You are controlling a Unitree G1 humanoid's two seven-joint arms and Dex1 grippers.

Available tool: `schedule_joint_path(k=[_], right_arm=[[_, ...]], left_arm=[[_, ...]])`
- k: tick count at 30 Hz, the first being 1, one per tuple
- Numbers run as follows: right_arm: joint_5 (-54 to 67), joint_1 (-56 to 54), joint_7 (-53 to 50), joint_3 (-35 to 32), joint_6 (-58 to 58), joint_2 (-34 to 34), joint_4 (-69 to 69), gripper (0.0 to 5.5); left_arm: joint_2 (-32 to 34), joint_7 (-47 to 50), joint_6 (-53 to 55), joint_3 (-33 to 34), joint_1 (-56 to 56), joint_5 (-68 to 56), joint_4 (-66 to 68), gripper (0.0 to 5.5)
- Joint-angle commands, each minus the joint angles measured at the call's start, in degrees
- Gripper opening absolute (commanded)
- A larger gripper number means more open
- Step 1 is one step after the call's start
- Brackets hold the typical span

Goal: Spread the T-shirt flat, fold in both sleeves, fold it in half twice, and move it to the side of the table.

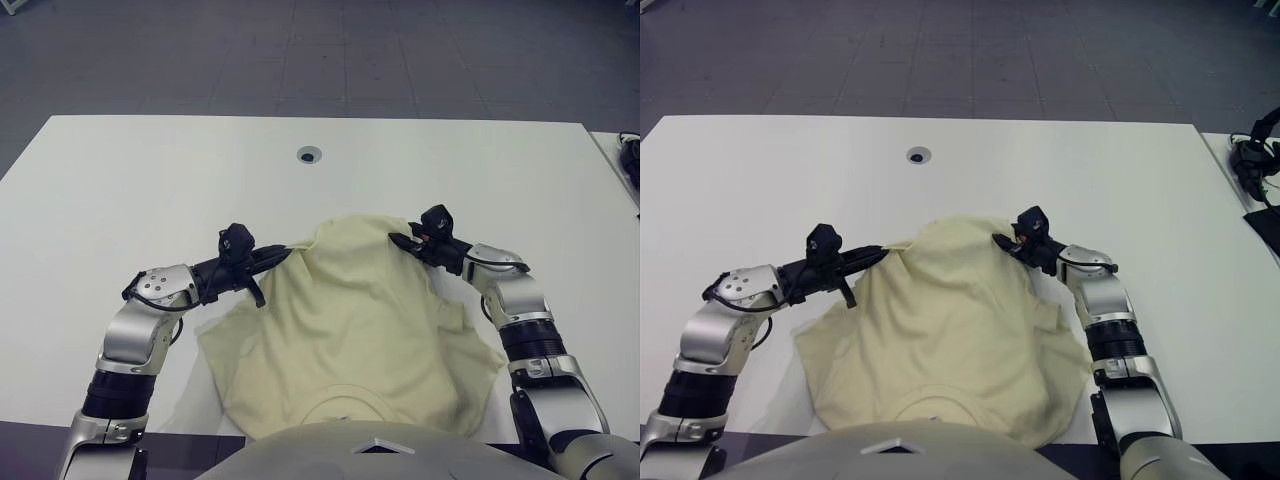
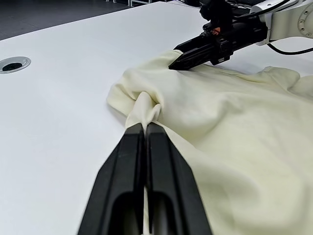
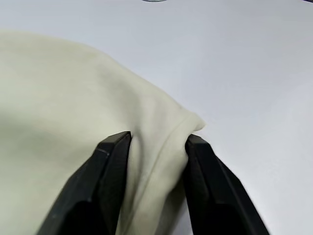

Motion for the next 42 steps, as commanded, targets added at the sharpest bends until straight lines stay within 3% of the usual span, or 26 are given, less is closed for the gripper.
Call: schedule_joint_path(k=[1, 8, 21, 28, 32, 42], right_arm=[[-0.4, 0.1, -0.5, -1.0, -0.7, -0.3, 0.4, 1.08], [0.5, 2.3, 0.5, -2.5, -0.9, -1.4, -2.7, 0.04], [1.9, 9.9, 0.9, -7.7, -0.8, -5.4, -6.6, 0.04], [7.4, 16.4, 9.4, -10.7, -3.9, -8.6, -13.2, 0.04], [9.8, 19.0, 13.5, -11.2, -5.4, -9.4, -16.5, 0.04], [5.2, 20.2, 12.4, -7.9, -4.9, -11.1, -16.0, 0.04]], left_arm=[[0.2, 0.5, -0.8, -0.1, 0.4, 0.7, 1.6, 0.0], [-0.2, 1.3, -2.2, 0.7, 0.6, 1.0, 5.6, 0.0], [-1.8, 6.5, -1.2, 7.6, 2.8, -1.9, 7.6, 0.0], [-3.3, 10.8, 0.6, 12.0, 5.7, -4.4, 4.8, 0.0], [-3.1, 9.2, 0.9, 11.1, 9.8, -6.0, -0.4, 0.0], [0.8, 6.8, 0.6, 6.9, 14.7, -1.6, -3.1, 0.0]])
